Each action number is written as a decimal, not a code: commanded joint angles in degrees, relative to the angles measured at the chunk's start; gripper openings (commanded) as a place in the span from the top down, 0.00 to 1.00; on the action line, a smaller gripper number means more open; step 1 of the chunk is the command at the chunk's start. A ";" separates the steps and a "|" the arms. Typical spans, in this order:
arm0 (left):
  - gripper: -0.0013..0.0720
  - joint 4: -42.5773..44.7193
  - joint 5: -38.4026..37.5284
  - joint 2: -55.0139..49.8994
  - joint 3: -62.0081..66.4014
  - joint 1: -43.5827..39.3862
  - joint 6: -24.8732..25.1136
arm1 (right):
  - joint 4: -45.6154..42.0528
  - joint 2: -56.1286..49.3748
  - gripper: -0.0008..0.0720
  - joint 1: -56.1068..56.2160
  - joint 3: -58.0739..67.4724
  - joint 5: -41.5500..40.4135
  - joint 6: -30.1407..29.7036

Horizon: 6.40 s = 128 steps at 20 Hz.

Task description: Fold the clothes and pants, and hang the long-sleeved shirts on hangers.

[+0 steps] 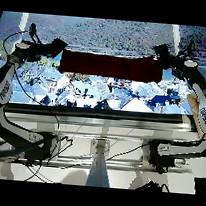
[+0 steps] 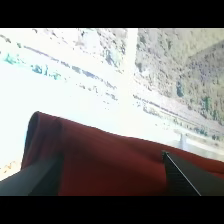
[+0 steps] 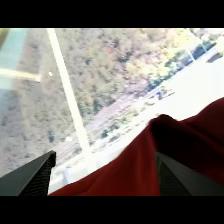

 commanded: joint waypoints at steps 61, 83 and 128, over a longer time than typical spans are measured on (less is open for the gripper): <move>0.02 4.66 17.94 4.55 5.60 -43.10 -8.87 | -46.64 -6.45 0.96 2.67 37.11 41.46 18.47; 0.02 8.96 -7.76 6.49 5.62 -30.88 -3.80 | -25.66 -27.36 0.05 17.90 32.98 44.04 6.62; 0.96 37.88 -22.03 31.30 5.60 -14.88 -5.35 | -59.06 21.00 0.97 -43.54 32.83 64.98 33.68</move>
